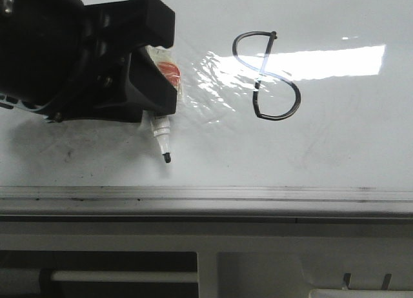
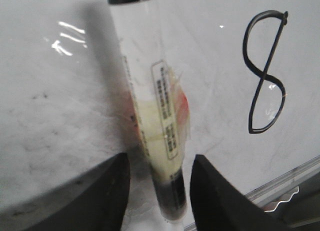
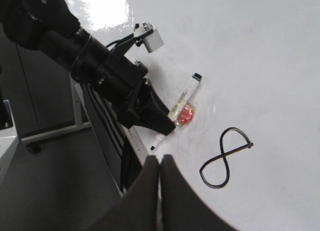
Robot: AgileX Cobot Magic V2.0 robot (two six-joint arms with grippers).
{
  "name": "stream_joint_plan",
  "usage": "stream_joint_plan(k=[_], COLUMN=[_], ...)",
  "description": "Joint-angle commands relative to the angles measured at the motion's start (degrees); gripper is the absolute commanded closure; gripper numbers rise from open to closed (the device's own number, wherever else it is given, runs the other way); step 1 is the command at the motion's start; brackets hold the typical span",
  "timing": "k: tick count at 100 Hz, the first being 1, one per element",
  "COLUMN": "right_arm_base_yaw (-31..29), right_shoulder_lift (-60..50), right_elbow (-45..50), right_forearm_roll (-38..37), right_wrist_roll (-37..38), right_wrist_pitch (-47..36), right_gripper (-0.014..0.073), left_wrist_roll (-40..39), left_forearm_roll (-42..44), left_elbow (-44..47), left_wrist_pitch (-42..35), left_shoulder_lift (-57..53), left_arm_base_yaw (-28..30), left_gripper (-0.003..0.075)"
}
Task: Write number 8 on whiteboard
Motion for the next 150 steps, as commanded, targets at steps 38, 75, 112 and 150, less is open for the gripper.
stream_joint_plan(k=[38,75,112,150], right_arm_base_yaw=[0.24,0.24,0.24,0.24], right_shoulder_lift=[0.01,-13.45,-26.96,-26.96], right_elbow=[-1.71,9.02,17.07,17.07], right_forearm_roll=[-2.05,-19.86,-19.82,-19.83], right_wrist_roll=[0.28,17.81,20.78,20.78], right_wrist_pitch=[-4.21,-0.77,0.72,0.72], right_gripper=[0.0645,0.0634,0.0636,0.0636], left_wrist_roll=[0.07,0.18,0.27,0.27], left_forearm_roll=[-0.11,3.98,3.86,3.86], left_elbow=[-1.45,8.19,19.80,20.75], left_wrist_pitch=[-8.11,-0.16,4.54,4.69], left_shoulder_lift=[-4.71,-28.94,-48.63,-49.13], left_arm_base_yaw=[1.89,1.89,1.89,1.89], left_gripper=[0.0081,0.0247,0.0741,0.0741])
